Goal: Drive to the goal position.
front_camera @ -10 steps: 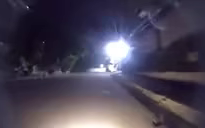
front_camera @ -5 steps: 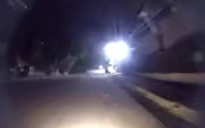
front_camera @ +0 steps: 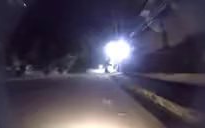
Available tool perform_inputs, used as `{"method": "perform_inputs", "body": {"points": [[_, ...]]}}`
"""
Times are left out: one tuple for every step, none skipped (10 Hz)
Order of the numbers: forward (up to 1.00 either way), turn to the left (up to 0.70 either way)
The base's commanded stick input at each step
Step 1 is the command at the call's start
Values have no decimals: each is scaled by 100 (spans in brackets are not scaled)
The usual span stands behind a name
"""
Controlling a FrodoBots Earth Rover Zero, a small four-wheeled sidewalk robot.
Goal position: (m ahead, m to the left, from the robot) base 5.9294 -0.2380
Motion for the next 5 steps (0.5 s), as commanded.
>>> {"method": "perform_inputs", "body": {"points": [[70,-3],[70,-9],[70,-27],[70,-35],[70,-28]]}}
